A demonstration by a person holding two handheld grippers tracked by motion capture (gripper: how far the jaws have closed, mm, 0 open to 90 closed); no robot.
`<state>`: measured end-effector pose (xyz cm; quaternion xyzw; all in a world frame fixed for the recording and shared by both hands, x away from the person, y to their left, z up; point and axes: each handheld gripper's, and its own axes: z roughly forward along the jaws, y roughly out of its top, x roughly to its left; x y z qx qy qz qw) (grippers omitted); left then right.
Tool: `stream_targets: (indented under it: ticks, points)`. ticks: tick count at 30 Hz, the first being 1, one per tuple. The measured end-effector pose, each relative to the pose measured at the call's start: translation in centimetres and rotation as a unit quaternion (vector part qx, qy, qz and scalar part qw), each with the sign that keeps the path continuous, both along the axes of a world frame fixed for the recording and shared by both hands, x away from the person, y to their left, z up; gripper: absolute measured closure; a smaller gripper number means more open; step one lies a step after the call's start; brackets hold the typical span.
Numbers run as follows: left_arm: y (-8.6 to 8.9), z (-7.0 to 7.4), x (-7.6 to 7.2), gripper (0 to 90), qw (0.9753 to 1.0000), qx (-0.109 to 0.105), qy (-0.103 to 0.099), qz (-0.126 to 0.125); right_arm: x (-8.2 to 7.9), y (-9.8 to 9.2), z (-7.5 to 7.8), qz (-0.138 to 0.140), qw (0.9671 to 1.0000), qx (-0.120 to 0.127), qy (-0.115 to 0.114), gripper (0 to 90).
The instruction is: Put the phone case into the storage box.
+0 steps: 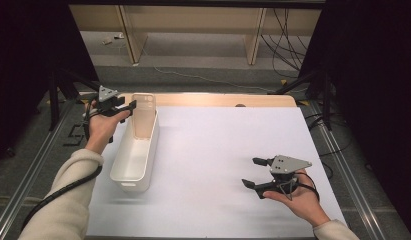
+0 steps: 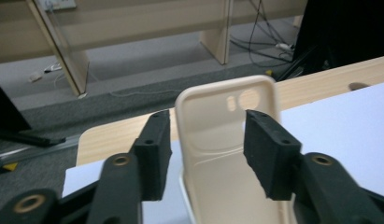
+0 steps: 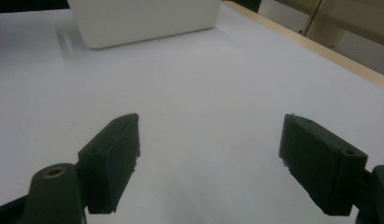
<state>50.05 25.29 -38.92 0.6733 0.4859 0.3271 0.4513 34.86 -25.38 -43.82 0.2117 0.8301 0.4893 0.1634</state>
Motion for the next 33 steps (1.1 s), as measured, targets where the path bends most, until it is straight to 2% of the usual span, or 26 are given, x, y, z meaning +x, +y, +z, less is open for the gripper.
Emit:
stream_targets:
  ticks: [4,7,15,22,33]
  points:
    - [-0.3,0.5,-0.9,40.2,0.9998,-0.004,-0.014,-0.009,0.0,0.0,0.0,0.000,1.0000,0.000,0.001,21.6]
    - [-0.6,0.7,-1.6,32.8,0.9996,-0.005,-0.016,-0.023,0.0,0.0,0.0,0.000,1.0000,0.001,0.000,21.6]
    - [-1.3,1.2,-3.4,22.9,0.9987,-0.007,-0.023,-0.044,0.0,0.0,0.1,0.000,1.0000,0.001,0.000,21.6]
    - [-1.6,1.4,-5.2,20.6,0.9976,-0.016,-0.027,-0.062,0.0,0.0,0.1,0.000,1.0000,0.001,0.000,21.6]
    - [-2.7,1.4,-7.5,20.4,0.9959,-0.018,-0.027,-0.085,0.0,0.1,0.0,0.001,1.0000,0.001,0.000,21.6]
